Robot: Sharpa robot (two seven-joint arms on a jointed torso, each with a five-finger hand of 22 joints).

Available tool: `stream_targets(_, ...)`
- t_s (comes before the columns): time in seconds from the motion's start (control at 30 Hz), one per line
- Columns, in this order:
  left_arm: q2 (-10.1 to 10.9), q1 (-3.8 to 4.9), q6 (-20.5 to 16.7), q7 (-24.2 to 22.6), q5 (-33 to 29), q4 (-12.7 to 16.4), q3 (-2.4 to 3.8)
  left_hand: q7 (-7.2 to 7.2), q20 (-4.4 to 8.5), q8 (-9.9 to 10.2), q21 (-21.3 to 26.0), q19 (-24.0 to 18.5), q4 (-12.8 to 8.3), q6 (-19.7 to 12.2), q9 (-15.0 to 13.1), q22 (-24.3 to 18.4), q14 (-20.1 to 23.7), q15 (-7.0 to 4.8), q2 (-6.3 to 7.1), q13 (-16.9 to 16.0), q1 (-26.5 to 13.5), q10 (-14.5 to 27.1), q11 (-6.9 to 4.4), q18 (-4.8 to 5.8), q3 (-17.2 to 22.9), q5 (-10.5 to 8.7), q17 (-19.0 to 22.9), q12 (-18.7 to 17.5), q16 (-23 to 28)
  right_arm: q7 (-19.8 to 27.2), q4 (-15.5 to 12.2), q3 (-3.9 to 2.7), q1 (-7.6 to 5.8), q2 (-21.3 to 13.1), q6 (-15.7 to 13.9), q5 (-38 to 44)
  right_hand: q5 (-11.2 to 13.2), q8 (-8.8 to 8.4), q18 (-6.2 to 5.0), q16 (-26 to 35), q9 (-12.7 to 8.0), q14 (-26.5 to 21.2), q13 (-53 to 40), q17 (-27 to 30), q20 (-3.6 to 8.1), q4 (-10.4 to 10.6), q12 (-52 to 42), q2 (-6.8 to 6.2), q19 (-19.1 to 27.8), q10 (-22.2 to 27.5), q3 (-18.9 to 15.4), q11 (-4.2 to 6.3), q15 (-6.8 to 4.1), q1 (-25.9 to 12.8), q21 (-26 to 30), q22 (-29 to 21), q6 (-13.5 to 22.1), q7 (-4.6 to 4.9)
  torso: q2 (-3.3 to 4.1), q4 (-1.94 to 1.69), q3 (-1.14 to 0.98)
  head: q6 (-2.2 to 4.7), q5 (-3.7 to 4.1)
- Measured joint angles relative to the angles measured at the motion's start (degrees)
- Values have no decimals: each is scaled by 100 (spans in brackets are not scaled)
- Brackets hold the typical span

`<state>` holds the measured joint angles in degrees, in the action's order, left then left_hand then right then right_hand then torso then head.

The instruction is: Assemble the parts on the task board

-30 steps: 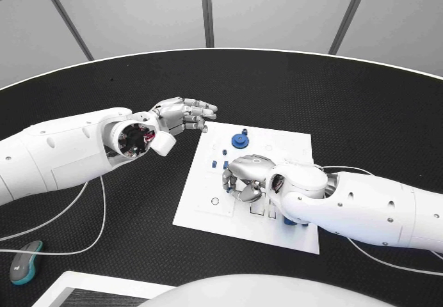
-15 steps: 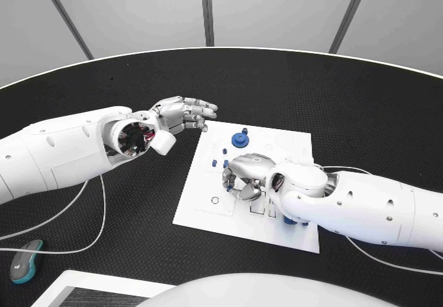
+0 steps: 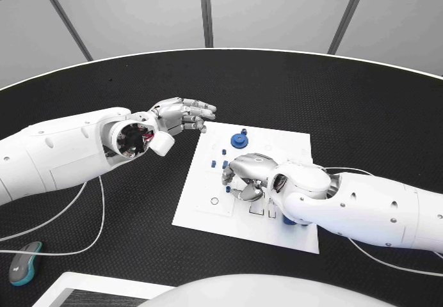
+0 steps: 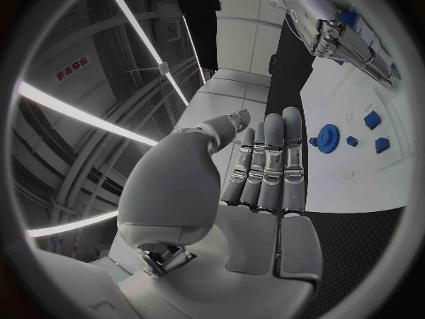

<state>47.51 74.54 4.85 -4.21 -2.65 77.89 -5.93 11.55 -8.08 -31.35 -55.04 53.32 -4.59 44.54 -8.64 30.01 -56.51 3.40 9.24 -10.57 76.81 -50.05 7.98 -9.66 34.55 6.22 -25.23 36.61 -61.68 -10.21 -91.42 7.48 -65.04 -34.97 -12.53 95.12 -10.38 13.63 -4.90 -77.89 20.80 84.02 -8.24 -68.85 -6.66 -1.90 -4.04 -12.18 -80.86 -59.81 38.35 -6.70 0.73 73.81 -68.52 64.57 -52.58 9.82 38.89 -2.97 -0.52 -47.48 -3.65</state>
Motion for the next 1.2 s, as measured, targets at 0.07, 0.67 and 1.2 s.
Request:
stream_targets(0.07,5,0,6,2,0,0,0,0,0,0,0,0,0,0,0,0,0,0,0,0,0,0,0,0,0,0,0,0,0,-5,-76,1,4,-62,-38,0,0,-3,0,0,-2,0,5,12,0,0,0,0,0,28,0,12,0,0,9,-20,0,0,-1,1,-1,3,1)
stream_targets(0.67,20,-2,37,-21,0,-53,-2,-20,0,0,0,0,0,-21,0,-8,0,0,0,6,0,0,0,0,0,0,11,0,0,-133,-1287,-23,6,-1500,-1004,-365,-125,-2,0,67,-24,0,46,34,63,132,-317,-117,-64,-414,-131,144,-1,-118,-37,116,-31,-74,-38,35,-4,194,236)
stream_targets(1.2,-2,-6,77,-25,0,-107,-4,-20,0,0,23,0,0,-20,-1,-7,0,0,0,5,0,0,0,0,0,0,10,0,0,-195,-921,-39,-59,-2060,-886,-144,31,-224,-90,103,-181,-6,236,78,71,492,-283,-125,-9,140,-1220,109,-37,118,369,-294,174,-319,-78,79,-36,410,514)
